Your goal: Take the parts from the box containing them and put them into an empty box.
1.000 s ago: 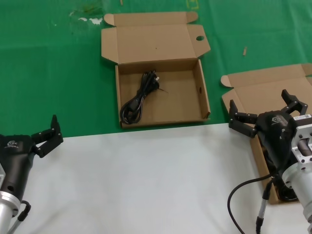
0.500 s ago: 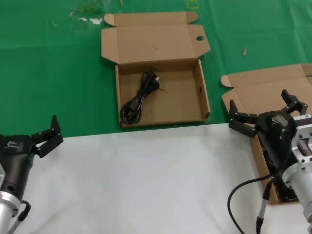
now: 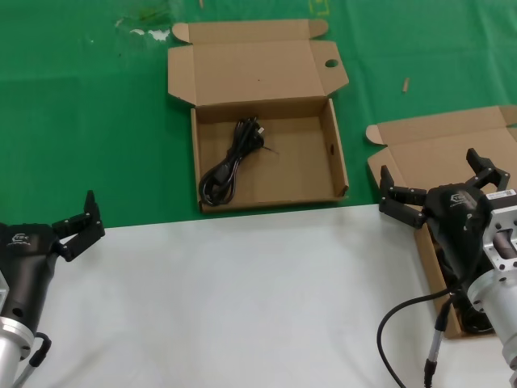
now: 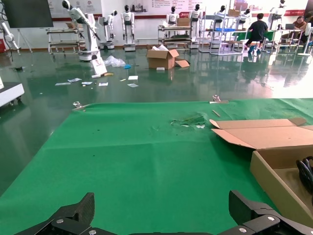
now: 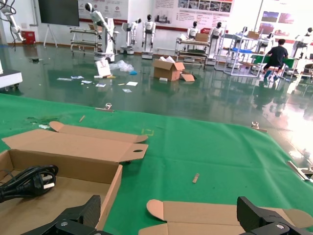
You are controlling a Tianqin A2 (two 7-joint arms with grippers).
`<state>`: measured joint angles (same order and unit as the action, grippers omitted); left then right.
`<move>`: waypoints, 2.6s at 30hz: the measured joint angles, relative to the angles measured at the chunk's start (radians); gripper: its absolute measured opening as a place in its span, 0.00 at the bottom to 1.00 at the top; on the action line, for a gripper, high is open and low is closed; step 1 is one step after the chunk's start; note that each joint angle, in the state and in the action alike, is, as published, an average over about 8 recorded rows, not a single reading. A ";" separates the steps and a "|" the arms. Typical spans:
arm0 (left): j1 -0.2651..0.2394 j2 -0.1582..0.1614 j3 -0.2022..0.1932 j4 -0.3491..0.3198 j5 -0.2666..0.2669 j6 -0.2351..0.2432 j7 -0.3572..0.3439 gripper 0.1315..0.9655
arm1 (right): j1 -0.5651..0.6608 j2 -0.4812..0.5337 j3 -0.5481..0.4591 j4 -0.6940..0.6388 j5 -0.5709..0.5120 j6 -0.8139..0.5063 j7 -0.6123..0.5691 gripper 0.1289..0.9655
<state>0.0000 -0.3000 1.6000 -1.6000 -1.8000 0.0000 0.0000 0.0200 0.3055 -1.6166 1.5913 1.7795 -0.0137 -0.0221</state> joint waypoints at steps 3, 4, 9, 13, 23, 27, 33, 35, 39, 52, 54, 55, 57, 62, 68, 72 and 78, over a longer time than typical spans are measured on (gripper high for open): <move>0.000 0.000 0.000 0.000 0.000 0.000 0.000 1.00 | 0.000 0.000 0.000 0.000 0.000 0.000 0.000 1.00; 0.000 0.000 0.000 0.000 0.000 0.000 0.000 1.00 | 0.000 0.000 0.000 0.000 0.000 0.000 0.000 1.00; 0.000 0.000 0.000 0.000 0.000 0.000 0.000 1.00 | 0.000 0.000 0.000 0.000 0.000 0.000 0.000 1.00; 0.000 0.000 0.000 0.000 0.000 0.000 0.000 1.00 | 0.000 0.000 0.000 0.000 0.000 0.000 0.000 1.00; 0.000 0.000 0.000 0.000 0.000 0.000 0.000 1.00 | 0.000 0.000 0.000 0.000 0.000 0.000 0.000 1.00; 0.000 0.000 0.000 0.000 0.000 0.000 0.000 1.00 | 0.000 0.000 0.000 0.000 0.000 0.000 0.000 1.00; 0.000 0.000 0.000 0.000 0.000 0.000 0.000 1.00 | 0.000 0.000 0.000 0.000 0.000 0.000 0.000 1.00; 0.000 0.000 0.000 0.000 0.000 0.000 0.000 1.00 | 0.000 0.000 0.000 0.000 0.000 0.000 0.000 1.00; 0.000 0.000 0.000 0.000 0.000 0.000 0.000 1.00 | 0.000 0.000 0.000 0.000 0.000 0.000 0.000 1.00; 0.000 0.000 0.000 0.000 0.000 0.000 0.000 1.00 | 0.000 0.000 0.000 0.000 0.000 0.000 0.000 1.00; 0.000 0.000 0.000 0.000 0.000 0.000 0.000 1.00 | 0.000 0.000 0.000 0.000 0.000 0.000 0.000 1.00; 0.000 0.000 0.000 0.000 0.000 0.000 0.000 1.00 | 0.000 0.000 0.000 0.000 0.000 0.000 0.000 1.00; 0.000 0.000 0.000 0.000 0.000 0.000 0.000 1.00 | 0.000 0.000 0.000 0.000 0.000 0.000 0.000 1.00; 0.000 0.000 0.000 0.000 0.000 0.000 0.000 1.00 | 0.000 0.000 0.000 0.000 0.000 0.000 0.000 1.00; 0.000 0.000 0.000 0.000 0.000 0.000 0.000 1.00 | 0.000 0.000 0.000 0.000 0.000 0.000 0.000 1.00; 0.000 0.000 0.000 0.000 0.000 0.000 0.000 1.00 | 0.000 0.000 0.000 0.000 0.000 0.000 0.000 1.00; 0.000 0.000 0.000 0.000 0.000 0.000 0.000 1.00 | 0.000 0.000 0.000 0.000 0.000 0.000 0.000 1.00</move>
<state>0.0000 -0.3000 1.6000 -1.6000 -1.8000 0.0000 0.0000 0.0200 0.3055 -1.6166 1.5913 1.7795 -0.0137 -0.0221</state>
